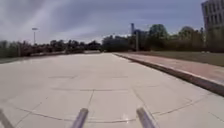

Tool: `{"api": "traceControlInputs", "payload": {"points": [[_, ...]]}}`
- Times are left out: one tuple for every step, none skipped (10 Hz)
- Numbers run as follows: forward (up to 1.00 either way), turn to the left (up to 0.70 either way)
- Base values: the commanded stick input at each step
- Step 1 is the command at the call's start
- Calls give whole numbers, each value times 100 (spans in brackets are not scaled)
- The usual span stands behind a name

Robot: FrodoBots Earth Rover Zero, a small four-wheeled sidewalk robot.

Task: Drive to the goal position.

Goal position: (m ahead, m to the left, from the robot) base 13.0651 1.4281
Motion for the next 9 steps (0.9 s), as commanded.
{"api": "traceControlInputs", "payload": {"points": [[100, 0], [100, 0], [100, 0], [100, 0], [100, 0], [100, 0], [100, 0], [100, 0], [100, 0]]}}
